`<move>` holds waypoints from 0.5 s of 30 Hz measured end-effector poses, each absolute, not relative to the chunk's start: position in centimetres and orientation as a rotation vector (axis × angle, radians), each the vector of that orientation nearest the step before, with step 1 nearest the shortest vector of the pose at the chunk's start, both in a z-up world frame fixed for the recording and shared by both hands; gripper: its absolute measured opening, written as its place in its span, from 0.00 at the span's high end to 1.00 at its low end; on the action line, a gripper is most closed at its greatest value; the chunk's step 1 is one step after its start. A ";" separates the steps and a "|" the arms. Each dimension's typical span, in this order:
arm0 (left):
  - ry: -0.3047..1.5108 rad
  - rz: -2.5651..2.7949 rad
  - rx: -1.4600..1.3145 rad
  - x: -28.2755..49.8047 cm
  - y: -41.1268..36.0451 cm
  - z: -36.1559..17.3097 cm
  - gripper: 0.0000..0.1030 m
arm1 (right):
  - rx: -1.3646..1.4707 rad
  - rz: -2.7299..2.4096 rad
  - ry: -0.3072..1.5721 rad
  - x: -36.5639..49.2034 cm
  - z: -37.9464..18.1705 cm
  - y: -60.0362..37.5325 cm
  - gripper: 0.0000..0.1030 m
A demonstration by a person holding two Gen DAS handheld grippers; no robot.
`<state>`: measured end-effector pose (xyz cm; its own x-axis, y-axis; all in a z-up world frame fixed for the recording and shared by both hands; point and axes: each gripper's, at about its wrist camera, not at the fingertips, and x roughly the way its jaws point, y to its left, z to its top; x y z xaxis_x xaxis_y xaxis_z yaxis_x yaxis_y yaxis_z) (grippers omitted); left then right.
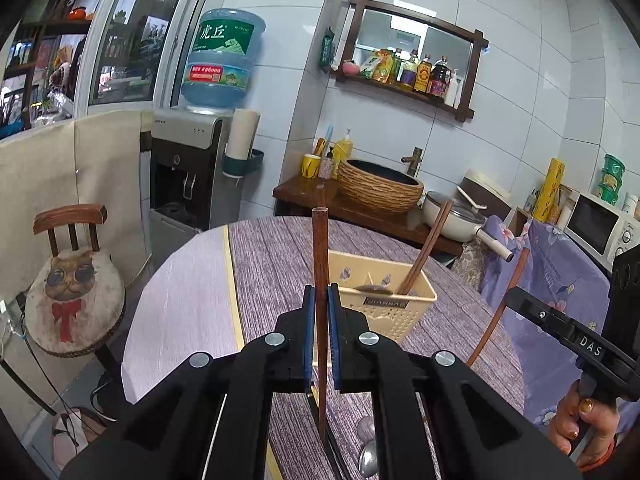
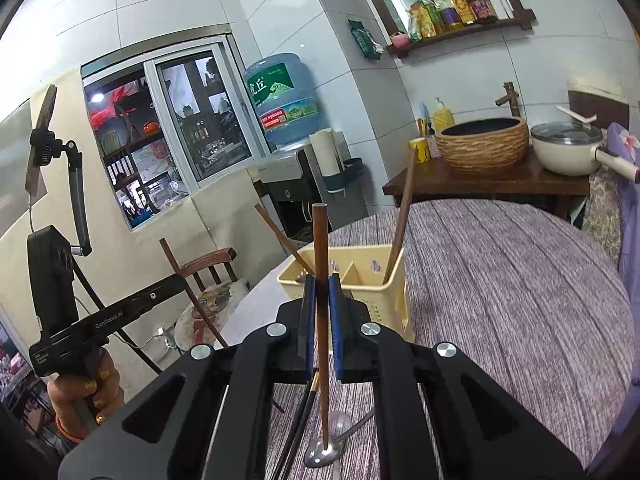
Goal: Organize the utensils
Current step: 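Lift both chopsticks upright and carry them to the cream holder, then lower both chopsticks into the holder and open both tools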
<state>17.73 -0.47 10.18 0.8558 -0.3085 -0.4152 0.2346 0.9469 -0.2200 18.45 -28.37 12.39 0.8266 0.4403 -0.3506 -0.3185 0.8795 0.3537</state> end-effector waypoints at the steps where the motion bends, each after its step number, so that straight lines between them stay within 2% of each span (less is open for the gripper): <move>1: 0.458 -0.296 -0.164 17.9 -0.5 10.6 0.93 | 0.285 0.413 0.435 18.7 12.8 -28.3 0.92; 6: 0.415 -0.331 -0.182 18.6 -0.5 13.6 0.93 | 0.258 0.411 0.384 19.9 15.5 -27.9 0.92; 15: 0.233 -0.313 -0.201 20.6 -1.7 21.0 0.93 | 0.226 0.346 0.223 22.7 23.0 -27.8 0.92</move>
